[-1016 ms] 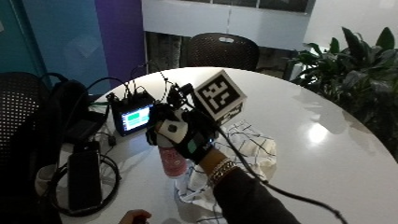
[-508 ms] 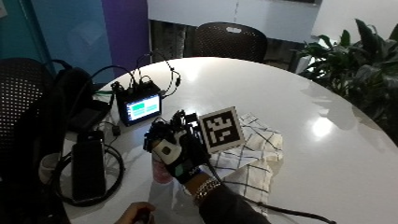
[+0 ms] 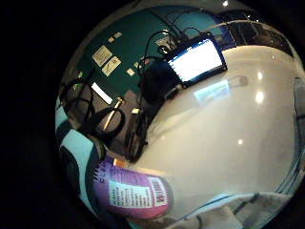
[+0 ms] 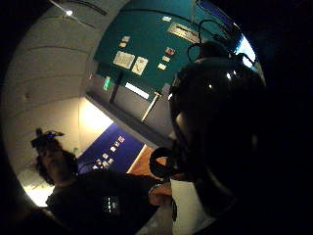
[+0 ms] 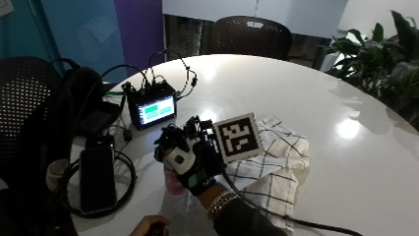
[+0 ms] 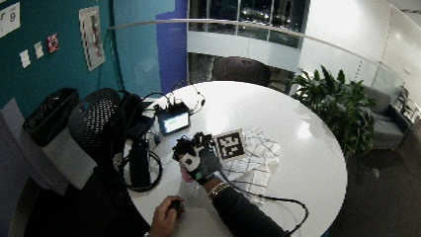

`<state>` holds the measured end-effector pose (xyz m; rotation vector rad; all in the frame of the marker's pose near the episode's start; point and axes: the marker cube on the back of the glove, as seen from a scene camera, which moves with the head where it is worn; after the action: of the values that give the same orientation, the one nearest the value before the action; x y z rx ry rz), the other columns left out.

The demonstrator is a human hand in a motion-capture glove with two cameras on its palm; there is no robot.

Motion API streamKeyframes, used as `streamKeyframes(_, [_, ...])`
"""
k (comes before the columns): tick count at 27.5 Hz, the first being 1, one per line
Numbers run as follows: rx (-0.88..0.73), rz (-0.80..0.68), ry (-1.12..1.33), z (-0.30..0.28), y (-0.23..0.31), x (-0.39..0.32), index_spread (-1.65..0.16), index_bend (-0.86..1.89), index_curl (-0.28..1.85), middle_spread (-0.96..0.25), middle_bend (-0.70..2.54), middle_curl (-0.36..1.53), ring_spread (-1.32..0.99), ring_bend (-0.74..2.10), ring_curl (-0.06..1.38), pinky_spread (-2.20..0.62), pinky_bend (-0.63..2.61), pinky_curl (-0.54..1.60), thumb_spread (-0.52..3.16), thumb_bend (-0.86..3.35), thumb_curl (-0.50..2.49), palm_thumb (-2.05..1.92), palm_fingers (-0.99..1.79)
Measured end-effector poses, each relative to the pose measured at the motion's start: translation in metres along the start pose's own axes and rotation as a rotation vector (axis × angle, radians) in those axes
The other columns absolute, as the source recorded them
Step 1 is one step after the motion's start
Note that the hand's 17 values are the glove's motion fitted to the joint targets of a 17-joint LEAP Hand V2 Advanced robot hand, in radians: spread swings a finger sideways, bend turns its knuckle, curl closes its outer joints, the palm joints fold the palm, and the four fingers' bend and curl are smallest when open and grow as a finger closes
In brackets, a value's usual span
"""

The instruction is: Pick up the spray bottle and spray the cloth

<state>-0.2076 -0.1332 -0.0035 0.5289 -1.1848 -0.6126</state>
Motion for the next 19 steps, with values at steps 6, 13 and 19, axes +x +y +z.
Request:
streamKeyframes(6, [-0.044,0.002,-0.035,0.006,0.001,0.002,-0.3,0.3,0.7,-0.22,0.57,0.52,-0.19,0.69,0.47,-0.31,0.51,0.41,0.54,-0.03,0.91,0.77,1.37])
streamKeyframes(13, [-0.29,0.146,0.012,-0.007,0.018,0.015,-0.3,0.16,0.67,-0.2,0.54,0.51,-0.15,0.67,0.47,-0.27,0.56,0.42,0.59,-0.02,0.91,0.77,1.23])
streamKeyframes(19, [-0.601,0.238,0.183,-0.03,0.042,0.017,-0.3,-0.02,0.57,-0.13,0.47,0.49,-0.09,0.4,0.44,0.04,0.61,0.48,0.82,-0.03,0.85,0.7,0.22])
